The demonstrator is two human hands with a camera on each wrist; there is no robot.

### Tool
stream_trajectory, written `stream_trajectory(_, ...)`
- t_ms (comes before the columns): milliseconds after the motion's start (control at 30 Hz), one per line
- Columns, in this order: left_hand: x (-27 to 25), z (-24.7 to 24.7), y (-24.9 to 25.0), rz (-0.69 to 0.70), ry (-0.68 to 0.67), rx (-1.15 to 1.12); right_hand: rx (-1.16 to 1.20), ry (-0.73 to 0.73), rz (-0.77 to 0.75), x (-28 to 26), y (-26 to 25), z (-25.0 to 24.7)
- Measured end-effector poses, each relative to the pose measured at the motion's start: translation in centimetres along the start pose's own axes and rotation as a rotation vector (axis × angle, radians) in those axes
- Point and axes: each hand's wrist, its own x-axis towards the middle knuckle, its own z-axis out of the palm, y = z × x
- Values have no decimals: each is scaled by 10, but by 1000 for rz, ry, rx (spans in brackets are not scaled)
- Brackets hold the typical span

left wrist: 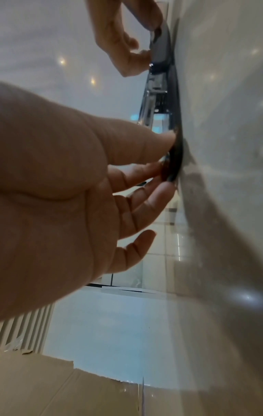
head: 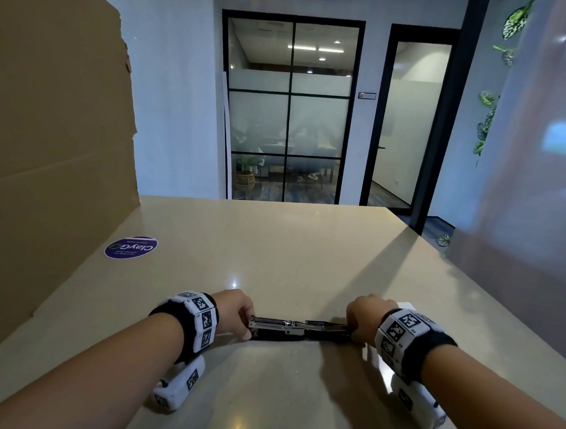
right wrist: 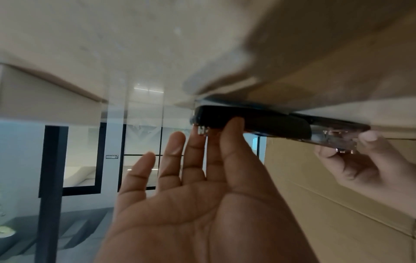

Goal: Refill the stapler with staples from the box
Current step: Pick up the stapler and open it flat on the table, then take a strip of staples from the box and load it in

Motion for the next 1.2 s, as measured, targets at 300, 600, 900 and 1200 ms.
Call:
stream_trajectory(300, -1, -7, 9, 12, -72, 118, 216, 28, -20, 10, 12, 1)
stream_trajectory(600, 0, -13, 17, -14, -125, 184, 277, 181, 243, 9, 74, 5)
stream_trajectory(900, 3, -16, 14, -27, -165, 130, 234, 58, 325, 5, 83, 18)
stream_trajectory(1200, 6, -22, 7, -59, -193, 5, 393, 19, 310, 18, 69, 7)
